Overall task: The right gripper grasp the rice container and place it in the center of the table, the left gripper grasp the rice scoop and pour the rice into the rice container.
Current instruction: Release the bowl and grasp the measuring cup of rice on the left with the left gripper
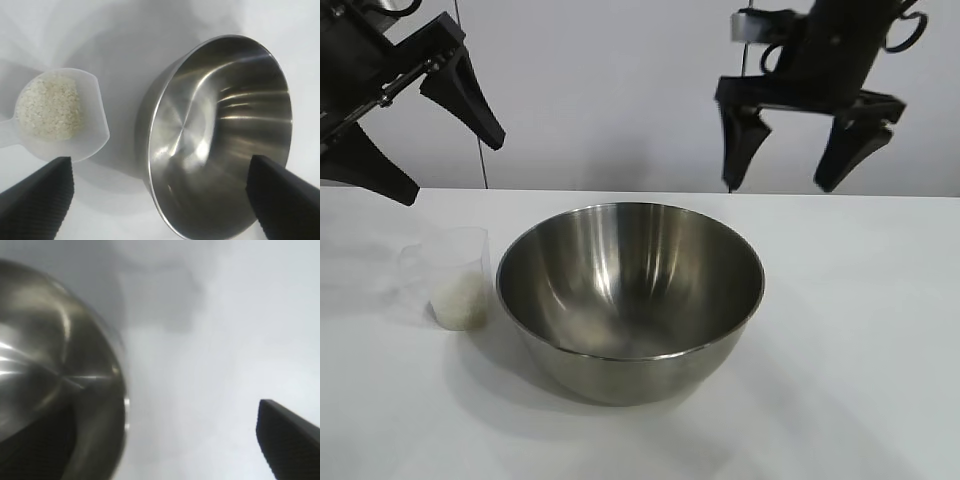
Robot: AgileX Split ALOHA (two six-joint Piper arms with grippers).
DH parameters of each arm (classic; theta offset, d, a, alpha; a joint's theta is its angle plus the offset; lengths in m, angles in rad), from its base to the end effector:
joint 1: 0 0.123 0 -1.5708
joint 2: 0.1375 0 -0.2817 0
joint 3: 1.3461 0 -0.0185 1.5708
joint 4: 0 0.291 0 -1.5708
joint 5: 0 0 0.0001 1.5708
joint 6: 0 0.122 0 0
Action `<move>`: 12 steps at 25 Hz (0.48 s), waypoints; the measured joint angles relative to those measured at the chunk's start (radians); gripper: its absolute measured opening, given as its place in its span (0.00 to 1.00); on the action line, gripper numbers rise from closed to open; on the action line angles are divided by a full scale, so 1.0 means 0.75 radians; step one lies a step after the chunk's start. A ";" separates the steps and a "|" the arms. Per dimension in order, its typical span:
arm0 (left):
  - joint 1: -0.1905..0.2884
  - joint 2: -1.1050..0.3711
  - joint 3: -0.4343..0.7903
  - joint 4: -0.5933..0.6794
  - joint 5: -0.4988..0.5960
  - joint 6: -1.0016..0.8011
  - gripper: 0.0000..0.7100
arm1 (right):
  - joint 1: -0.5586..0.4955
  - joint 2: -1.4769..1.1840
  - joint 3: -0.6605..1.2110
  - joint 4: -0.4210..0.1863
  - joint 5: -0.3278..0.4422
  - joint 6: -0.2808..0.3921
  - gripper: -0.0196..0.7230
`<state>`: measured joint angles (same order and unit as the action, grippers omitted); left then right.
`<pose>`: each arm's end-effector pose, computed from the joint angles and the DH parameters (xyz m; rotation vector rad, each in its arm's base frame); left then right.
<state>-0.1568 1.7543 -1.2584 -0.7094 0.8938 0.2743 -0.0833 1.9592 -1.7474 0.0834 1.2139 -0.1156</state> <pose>0.3900 -0.1244 0.1950 0.0678 2.7296 -0.8352 0.4597 -0.0288 0.2305 -0.0178 2.9013 0.0842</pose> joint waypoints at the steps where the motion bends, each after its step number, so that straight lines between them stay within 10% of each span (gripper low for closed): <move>1: 0.000 0.000 0.000 0.000 0.000 0.000 0.95 | -0.045 -0.004 0.006 0.005 0.000 0.000 0.94; 12: 0.000 0.000 0.000 0.000 0.000 0.001 0.95 | -0.115 -0.609 0.403 0.137 0.012 -0.022 0.92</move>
<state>-0.1568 1.7543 -1.2584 -0.7094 0.8938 0.2748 -0.1699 1.5022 -1.4451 0.1861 1.2232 -0.1318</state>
